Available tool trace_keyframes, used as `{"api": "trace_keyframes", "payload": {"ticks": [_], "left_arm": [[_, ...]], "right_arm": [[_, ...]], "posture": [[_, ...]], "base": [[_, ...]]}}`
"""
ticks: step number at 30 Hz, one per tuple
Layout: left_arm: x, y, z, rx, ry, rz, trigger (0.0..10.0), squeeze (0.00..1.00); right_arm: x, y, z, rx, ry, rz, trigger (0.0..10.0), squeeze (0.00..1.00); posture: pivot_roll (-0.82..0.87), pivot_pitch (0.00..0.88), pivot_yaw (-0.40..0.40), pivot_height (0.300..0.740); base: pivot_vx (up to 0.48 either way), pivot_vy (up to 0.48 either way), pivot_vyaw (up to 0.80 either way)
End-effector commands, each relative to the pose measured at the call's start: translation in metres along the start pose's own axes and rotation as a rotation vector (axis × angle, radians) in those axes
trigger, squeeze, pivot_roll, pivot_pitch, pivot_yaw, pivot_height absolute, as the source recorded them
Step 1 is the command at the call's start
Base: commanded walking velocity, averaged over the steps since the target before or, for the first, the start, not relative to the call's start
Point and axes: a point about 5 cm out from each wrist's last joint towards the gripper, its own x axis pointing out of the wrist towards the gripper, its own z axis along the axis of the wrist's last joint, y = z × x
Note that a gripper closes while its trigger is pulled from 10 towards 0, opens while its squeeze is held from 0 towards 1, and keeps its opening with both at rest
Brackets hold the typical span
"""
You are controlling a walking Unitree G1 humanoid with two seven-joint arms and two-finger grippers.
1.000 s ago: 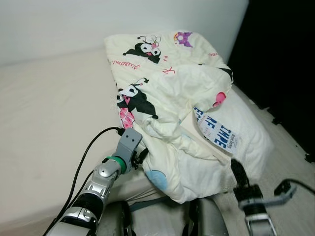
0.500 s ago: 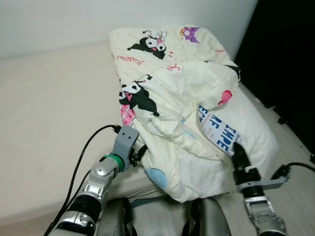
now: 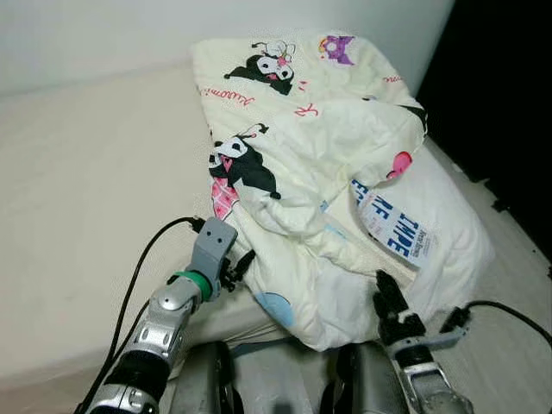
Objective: Clean up the room
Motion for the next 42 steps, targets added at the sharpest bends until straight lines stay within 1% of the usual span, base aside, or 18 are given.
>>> {"api": "trace_keyframes", "payload": {"ticks": [1,3,7,12,13,15,18,23,24,26,31,37,39,42], "left_arm": [[-0.003,-0.002,-0.006,-0.002,0.033,-0.015,10.0,0.0],[-0.004,0.0,-0.004,0.005,0.035,-0.018,10.0,0.0],[-0.005,0.004,-0.002,0.012,0.036,-0.01,10.0,0.0],[-0.007,0.005,-0.002,0.013,0.038,-0.01,10.0,0.0],[-0.008,0.004,-0.002,0.015,0.04,-0.013,10.0,0.0],[-0.01,0.003,-0.002,0.018,0.043,-0.018,10.0,0.0],[-0.01,0.003,-0.001,0.018,0.043,-0.018,10.0,0.0],[-0.012,0.005,0.0,0.024,0.05,-0.014,10.0,0.0],[-0.012,0.005,0.0,0.024,0.05,-0.014,10.0,0.0],[-0.013,0.006,0.001,0.024,0.051,-0.012,10.0,0.0],[-0.013,0.006,0.002,0.023,0.05,-0.011,10.0,0.0],[-0.014,0.005,0.003,0.025,0.052,-0.016,10.0,0.0],[-0.015,0.006,0.003,0.027,0.055,-0.013,10.0,0.0],[-0.016,0.008,0.004,0.029,0.056,-0.009,10.0,0.0]], "right_arm": [[-0.006,-0.005,0.002,0.013,-0.033,-0.024,10.0,0.0],[-0.007,-0.007,0.01,0.004,-0.069,-0.042,10.0,0.0],[-0.011,-0.008,0.04,-0.031,-0.181,-0.049,10.0,0.0],[-0.009,-0.006,0.05,-0.047,-0.196,-0.042,10.0,0.0],[-0.006,-0.004,0.052,-0.055,-0.187,-0.035,10.0,0.0],[0.005,0.001,0.048,-0.069,-0.125,-0.027,10.0,0.0],[0.007,0.001,0.046,-0.07,-0.112,-0.025,10.0,0.0],[0.023,0.01,0.022,-0.07,0.001,0.012,10.0,0.0],[0.023,0.01,0.022,-0.07,0.001,0.012,10.0,0.0],[0.023,0.008,0.015,-0.063,0.02,0.001,10.0,0.0],[0.02,0.005,0.011,-0.051,0.019,-0.01,10.0,0.0],[0.019,0.003,0.017,-0.054,-0.001,-0.021,10.0,0.0],[0.022,0.006,0.022,-0.063,-0.01,-0.024,10.0,0.0],[0.027,0.009,0.022,-0.055,0.008,-0.019,10.0,0.0]], "posture": [[0.12,0.21,0.125,0.595],[0.13,0.208,0.13,0.595],[0.14,0.205,0.136,0.595],[0.15,0.202,0.143,0.595],[0.15,0.199,0.145,0.595],[0.16,0.198,0.149,0.595],[0.16,0.198,0.149,0.595],[0.17,0.194,0.147,0.595],[0.17,0.194,0.147,0.595],[0.17,0.193,0.142,0.595],[0.17,0.193,0.142,0.595],[0.18,0.196,0.15,0.595],[0.19,0.197,0.156,0.595],[0.2,0.197,0.157,0.595]], "base": [[0.0,0.0,0.0],[0.0,0.0,0.0],[0.0,0.0,0.0],[0.0,0.0,0.0],[0.0,0.0,0.0],[0.0,0.0,0.0],[0.0,0.0,0.0],[0.0,0.0,0.0],[0.0,0.0,0.0],[0.0,0.0,0.0],[0.0,0.0,0.0],[0.0,0.0,0.0],[0.0,0.0,0.0],[0.0,0.0,0.0]]}}
